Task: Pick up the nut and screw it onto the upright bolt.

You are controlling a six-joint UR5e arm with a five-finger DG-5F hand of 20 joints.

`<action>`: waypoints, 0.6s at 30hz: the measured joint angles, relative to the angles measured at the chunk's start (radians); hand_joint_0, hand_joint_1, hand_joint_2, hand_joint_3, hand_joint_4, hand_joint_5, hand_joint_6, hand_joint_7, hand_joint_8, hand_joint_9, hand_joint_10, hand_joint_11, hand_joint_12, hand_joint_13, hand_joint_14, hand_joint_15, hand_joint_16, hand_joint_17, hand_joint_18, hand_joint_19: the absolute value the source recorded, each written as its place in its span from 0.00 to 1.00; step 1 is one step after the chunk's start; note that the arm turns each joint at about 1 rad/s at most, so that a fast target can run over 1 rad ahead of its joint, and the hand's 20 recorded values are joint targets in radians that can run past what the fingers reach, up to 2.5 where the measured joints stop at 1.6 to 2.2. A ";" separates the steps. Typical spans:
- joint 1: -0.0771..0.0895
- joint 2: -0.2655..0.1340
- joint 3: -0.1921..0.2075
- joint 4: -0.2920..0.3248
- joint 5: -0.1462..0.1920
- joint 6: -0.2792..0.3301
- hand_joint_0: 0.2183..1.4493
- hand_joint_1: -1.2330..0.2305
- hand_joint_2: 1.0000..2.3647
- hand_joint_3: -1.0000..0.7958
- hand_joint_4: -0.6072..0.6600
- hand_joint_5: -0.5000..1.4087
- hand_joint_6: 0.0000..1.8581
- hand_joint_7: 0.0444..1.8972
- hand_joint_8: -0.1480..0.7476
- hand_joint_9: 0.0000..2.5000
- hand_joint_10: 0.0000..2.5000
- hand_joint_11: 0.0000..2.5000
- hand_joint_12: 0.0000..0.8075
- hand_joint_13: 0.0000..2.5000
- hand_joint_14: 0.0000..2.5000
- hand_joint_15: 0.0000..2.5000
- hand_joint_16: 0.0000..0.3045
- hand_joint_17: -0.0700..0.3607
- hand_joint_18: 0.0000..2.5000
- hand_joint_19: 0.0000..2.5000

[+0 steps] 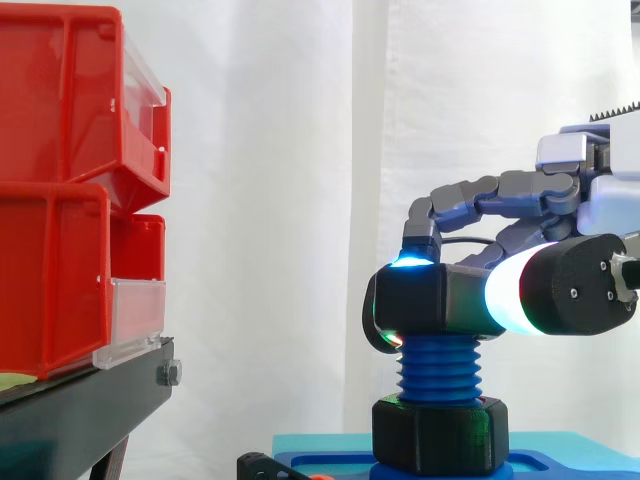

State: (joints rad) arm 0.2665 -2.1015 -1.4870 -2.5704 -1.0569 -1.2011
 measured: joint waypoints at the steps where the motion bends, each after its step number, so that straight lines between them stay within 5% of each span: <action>1: 0.000 0.000 0.000 -0.001 0.000 0.000 0.26 0.38 0.00 0.28 0.68 0.20 0.27 0.69 0.53 0.29 0.00 0.01 0.42 0.21 0.00 0.00 0.12 0.36 0.12 0.00; 18: -0.004 0.000 0.000 -0.019 0.000 0.000 0.26 0.38 0.00 0.28 0.67 0.20 0.27 0.69 0.52 0.29 0.00 0.01 0.42 0.21 0.00 0.00 0.12 0.36 0.12 0.00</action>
State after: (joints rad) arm 0.2624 -2.1015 -1.4871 -2.5898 -1.0569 -1.2011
